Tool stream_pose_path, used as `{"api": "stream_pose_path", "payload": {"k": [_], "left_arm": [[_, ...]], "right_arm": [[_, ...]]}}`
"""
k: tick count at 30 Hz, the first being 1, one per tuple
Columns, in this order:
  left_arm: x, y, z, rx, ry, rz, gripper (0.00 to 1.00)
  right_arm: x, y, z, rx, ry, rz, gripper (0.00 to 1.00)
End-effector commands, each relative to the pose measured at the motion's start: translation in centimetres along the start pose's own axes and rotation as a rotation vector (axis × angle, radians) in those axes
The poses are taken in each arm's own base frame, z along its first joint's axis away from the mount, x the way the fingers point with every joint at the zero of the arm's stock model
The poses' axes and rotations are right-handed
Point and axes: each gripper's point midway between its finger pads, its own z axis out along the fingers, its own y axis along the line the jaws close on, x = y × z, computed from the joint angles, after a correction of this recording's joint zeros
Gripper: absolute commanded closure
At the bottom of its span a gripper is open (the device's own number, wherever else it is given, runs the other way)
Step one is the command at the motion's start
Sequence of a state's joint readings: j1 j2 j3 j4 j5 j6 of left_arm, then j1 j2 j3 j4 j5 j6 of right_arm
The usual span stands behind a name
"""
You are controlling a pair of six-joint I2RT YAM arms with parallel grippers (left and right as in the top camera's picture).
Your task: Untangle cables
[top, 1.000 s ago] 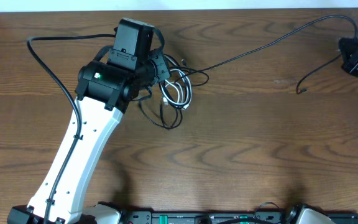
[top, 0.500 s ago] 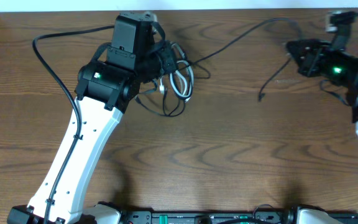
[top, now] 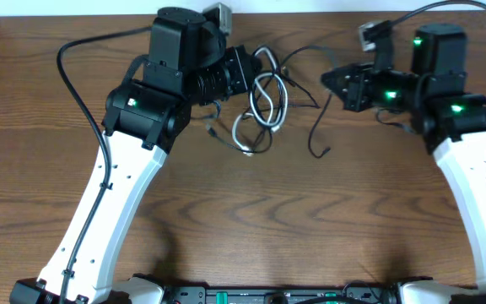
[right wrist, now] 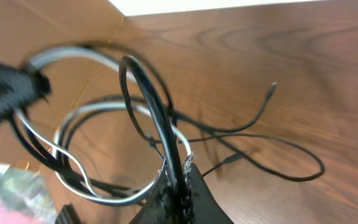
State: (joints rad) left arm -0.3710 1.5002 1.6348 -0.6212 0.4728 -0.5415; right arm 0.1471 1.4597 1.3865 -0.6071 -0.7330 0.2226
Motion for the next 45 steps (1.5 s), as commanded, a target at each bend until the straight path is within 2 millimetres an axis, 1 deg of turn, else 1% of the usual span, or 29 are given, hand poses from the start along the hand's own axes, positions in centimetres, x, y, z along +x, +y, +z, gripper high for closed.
{"api": "stream_pose_path", "payload": {"k": [1,5,10,12,13,16,17,19,22,23,25,27,28,30,32,35,36,41,45], "left_arm": [[-1.0,-3.1,-0.7,0.130,-0.019,0.125,0.93],[-1.4,-3.2,-0.8,0.132,-0.037,0.181,0.93],[-1.4,-3.3,-0.8,0.132,-0.048,0.308,0.93],[-1.4,-3.3,-0.8,0.132,-0.050,0.333,0.93],[-1.4,-3.3,-0.8,0.132,-0.050,0.339,0.93],[-1.4,-3.3,-0.8,0.131,-0.050,0.349,0.93],[-1.4,-3.3,-0.8,0.131,-0.050,0.353,0.93],[-1.4,-3.2,-0.8,0.128,-0.049,0.365,0.93],[-1.8,-2.6,-0.7,0.086,-0.068,0.365,0.93],[-2.4,-1.9,-0.7,0.041,-0.093,0.341,0.93],[-4.0,0.1,-0.9,-0.081,-0.171,0.225,0.93],[-5.2,1.8,-1.4,-0.171,-0.243,0.096,0.93],[-5.7,2.5,-1.6,-0.204,-0.280,0.021,0.93],[-6.1,3.0,-1.9,-0.224,-0.319,-0.083,0.93],[-6.2,3.1,-1.9,-0.214,-0.331,-0.153,0.92],[-5.4,2.0,-1.4,-0.150,-0.279,-0.164,0.93],[-5.1,1.5,-1.3,-0.126,-0.257,-0.163,0.93],[-5.3,1.3,-1.3,-0.113,-0.265,-0.173,0.92],[-6.1,1.9,-1.6,-0.127,-0.320,-0.300,0.93]], "right_arm": [[1.0,1.1,2.0,-0.039,0.052,-0.009,0.99],[2.1,2.7,3.3,-0.076,0.092,-0.049,0.96],[3.7,5.6,4.6,-0.132,0.137,-0.147,0.87],[4.0,6.0,4.9,-0.130,0.144,-0.156,0.83],[4.1,6.0,5.0,-0.121,0.144,-0.158,0.80],[3.7,5.1,5.0,-0.077,0.130,-0.149,0.73],[3.5,4.8,4.9,-0.068,0.122,-0.146,0.72],[2.8,4.1,4.3,-0.052,0.100,-0.137,0.71],[1.3,2.3,2.6,-0.011,0.049,-0.109,0.69],[0.9,1.8,2.1,0.003,0.036,-0.095,0.68],[0.3,0.5,1.2,0.031,0.014,-0.061,0.64],[0.2,-0.5,0.7,0.052,0.011,-0.027,0.60],[0.3,-0.8,0.6,0.058,0.016,-0.018,0.59],[0.6,-1.1,0.6,0.064,0.027,-0.006,0.57],[0.8,-1.2,0.8,0.068,0.033,-0.003,0.55],[0.7,-2.3,1.1,0.110,0.033,-0.021,0.46],[0.7,-2.9,1.6,0.122,0.036,-0.026,0.42],[1.5,-2.3,3.0,0.039,0.078,-0.017,0.41],[2.3,-1.7,4.1,0.019,0.109,-0.020,0.40]]}}
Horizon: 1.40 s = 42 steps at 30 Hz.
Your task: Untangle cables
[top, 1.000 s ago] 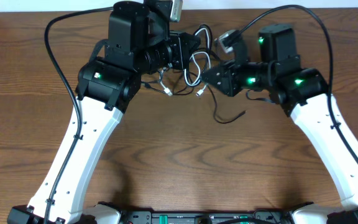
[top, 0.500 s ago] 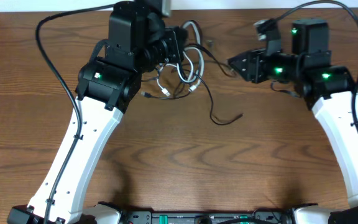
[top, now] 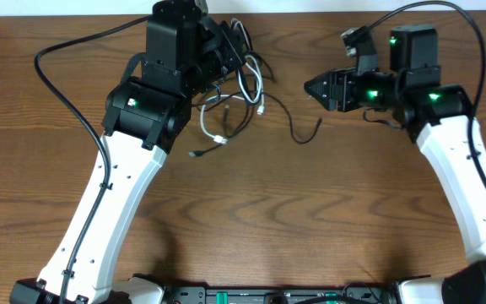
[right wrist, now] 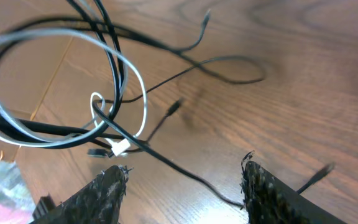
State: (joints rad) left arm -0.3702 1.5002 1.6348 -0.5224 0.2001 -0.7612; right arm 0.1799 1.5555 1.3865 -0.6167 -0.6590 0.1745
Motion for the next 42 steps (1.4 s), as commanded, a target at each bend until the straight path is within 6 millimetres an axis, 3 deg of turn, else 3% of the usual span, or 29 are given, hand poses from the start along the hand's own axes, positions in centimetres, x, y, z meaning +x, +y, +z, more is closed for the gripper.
{"api": "stream_pose_path", "payload": {"k": [1,6,11,14,19,25,32,37,42], "left_arm": [[-1.7,-0.7,-0.6,0.004,-0.066,-0.140,0.92],[-1.8,-0.5,-0.6,0.004,-0.074,-0.307,0.93],[-1.6,-0.5,-0.6,0.003,-0.064,-0.311,0.92],[-1.0,-1.0,-0.6,0.027,-0.028,-0.235,0.93],[0.2,-2.0,-0.6,0.079,0.043,-0.051,0.92],[1.8,0.1,-0.7,0.009,0.117,0.033,0.92],[1.9,2.9,-1.2,-0.075,0.149,0.014,0.93],[1.7,3.3,-1.2,-0.085,0.149,0.007,0.93],[1.8,3.4,-1.3,-0.088,0.154,0.022,0.92]], "right_arm": [[0.5,1.3,0.9,-0.049,0.028,-0.026,0.40],[1.0,2.5,1.5,-0.069,0.045,-0.047,0.38],[2.1,2.9,2.5,-0.082,0.085,-0.167,0.33],[3.7,1.7,3.6,-0.064,0.150,-0.263,0.31],[6.1,-1.2,6.2,-0.036,0.252,-0.258,0.31],[8.6,-3.8,8.9,-0.035,0.342,-0.209,0.33],[7.9,-4.9,9.1,-0.019,0.317,-0.162,0.31],[8.5,-5.5,9.3,0.003,0.338,-0.250,0.21],[9.6,-6.5,9.9,0.018,0.382,-0.278,0.25]]}}
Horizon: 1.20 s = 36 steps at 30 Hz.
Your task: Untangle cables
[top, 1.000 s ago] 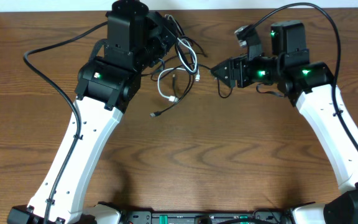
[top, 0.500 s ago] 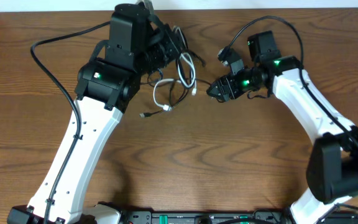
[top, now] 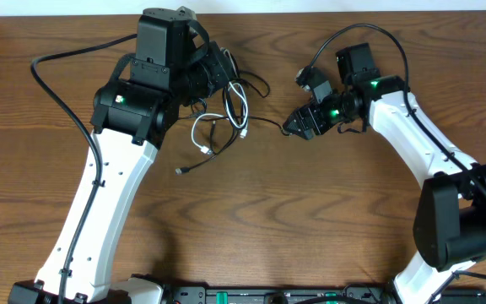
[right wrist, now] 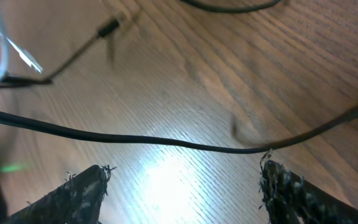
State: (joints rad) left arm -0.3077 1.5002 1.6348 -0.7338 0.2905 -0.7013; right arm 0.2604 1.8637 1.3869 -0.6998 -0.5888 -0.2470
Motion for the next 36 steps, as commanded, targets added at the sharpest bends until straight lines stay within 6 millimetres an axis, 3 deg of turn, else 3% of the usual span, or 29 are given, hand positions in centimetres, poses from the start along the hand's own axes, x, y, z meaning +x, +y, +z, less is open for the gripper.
{"api": "stream_pose_path", "payload": {"k": [1,4,9,16,21,23,25,27,36], "left_arm": [[-0.6,-0.8,-0.7,0.023,-0.012,0.036,0.93],[-0.3,-0.5,-0.6,0.012,-0.001,0.034,0.93],[-0.1,-0.3,-0.6,0.004,0.008,0.032,0.93],[0.0,-0.2,-0.6,-0.002,0.015,0.030,0.93],[0.5,0.3,-0.5,-0.020,0.035,0.045,0.92],[0.8,0.6,-0.3,-0.031,0.049,0.075,0.93],[1.2,1.0,0.0,-0.041,0.062,0.088,0.93],[1.4,1.3,0.1,-0.049,0.072,0.102,0.92],[1.3,1.4,0.1,-0.057,0.070,0.110,0.92]], "right_arm": [[0.2,-0.9,0.8,0.018,0.014,0.014,0.25],[-0.4,-2.2,0.3,0.049,-0.022,0.150,0.28],[-0.5,-5.7,-0.1,0.208,-0.076,0.547,0.33],[2.2,-6.5,2.3,0.295,-0.017,0.891,0.35],[3.0,-5.4,4.9,0.209,0.049,0.914,0.34],[3.5,-5.7,5.3,0.221,0.058,0.921,0.22],[3.6,-5.9,5.3,0.230,0.061,0.923,0.18],[3.8,-6.2,5.3,0.244,0.063,0.924,0.01],[3.9,-6.1,5.3,0.244,0.066,0.925,0.01]]}}
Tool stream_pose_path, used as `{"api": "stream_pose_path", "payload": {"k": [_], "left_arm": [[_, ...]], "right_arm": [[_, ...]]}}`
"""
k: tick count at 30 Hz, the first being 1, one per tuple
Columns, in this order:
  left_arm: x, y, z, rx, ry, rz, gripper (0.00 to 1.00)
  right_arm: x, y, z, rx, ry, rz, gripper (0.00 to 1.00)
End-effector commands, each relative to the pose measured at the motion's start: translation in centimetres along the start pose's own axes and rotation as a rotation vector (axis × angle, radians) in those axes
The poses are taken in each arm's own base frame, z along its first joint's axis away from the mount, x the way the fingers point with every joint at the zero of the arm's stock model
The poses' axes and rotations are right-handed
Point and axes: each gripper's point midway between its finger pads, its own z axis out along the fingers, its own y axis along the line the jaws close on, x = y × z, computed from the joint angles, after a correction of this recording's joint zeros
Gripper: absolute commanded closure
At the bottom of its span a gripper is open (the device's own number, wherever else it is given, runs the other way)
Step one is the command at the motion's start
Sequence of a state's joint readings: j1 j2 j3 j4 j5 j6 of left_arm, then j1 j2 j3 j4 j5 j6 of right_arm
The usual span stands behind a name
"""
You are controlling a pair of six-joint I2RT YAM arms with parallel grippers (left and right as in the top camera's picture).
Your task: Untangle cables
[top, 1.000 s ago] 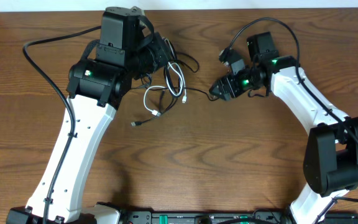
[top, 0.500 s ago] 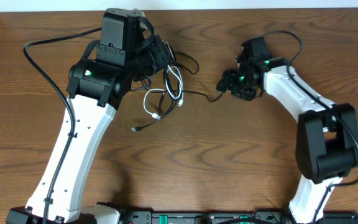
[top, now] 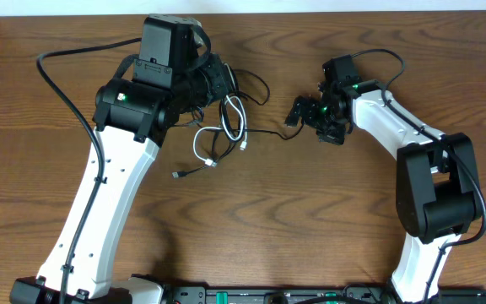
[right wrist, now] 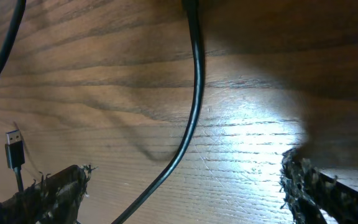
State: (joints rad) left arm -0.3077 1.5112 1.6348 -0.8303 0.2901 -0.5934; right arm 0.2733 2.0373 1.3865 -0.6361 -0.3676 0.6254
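A tangle of white and black cables hangs from my left gripper, which is shut on the bundle at the back of the table. A thin black cable runs from the tangle rightward to my right gripper. In the right wrist view that gripper is open wide and low over the wood. The black cable passes between its fingers without being gripped. A USB plug lies to the left.
A loose cable end with a plug trails toward the front left of the tangle. The brown wooden table stretches in front of both arms. My right arm's own cable loops behind it.
My right gripper has turned and shifted slightly back, so the black cable now runs lengthwise between its open fingers rather than across them. The left gripper and tangle barely moved.
First my right gripper was shut on a black cable, stretched away from the bundle in my left gripper. Then it was open and clear of the cables. Later it was low over the black strand near mid-table, and it straddles that strand now.
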Motion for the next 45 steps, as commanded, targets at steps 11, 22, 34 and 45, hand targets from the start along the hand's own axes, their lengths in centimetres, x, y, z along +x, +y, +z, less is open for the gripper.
{"api": "stream_pose_path", "payload": {"k": [11,22,34,45], "left_arm": [[-0.44,-0.34,-0.24,0.011,-0.010,0.059,0.93],[-0.44,-0.33,-0.24,0.010,-0.010,0.060,0.93],[-0.44,-0.34,-0.24,0.010,-0.010,0.060,0.93],[-0.48,-0.37,-0.24,0.012,-0.012,0.061,0.92]], "right_arm": [[0.00,0.04,0.20,0.004,0.003,0.015,0.01],[0.00,0.04,0.20,0.004,0.003,0.015,0.01],[0.00,0.04,0.20,0.004,0.003,0.015,0.01],[0.00,0.04,0.20,0.004,0.003,0.015,0.01]]}}
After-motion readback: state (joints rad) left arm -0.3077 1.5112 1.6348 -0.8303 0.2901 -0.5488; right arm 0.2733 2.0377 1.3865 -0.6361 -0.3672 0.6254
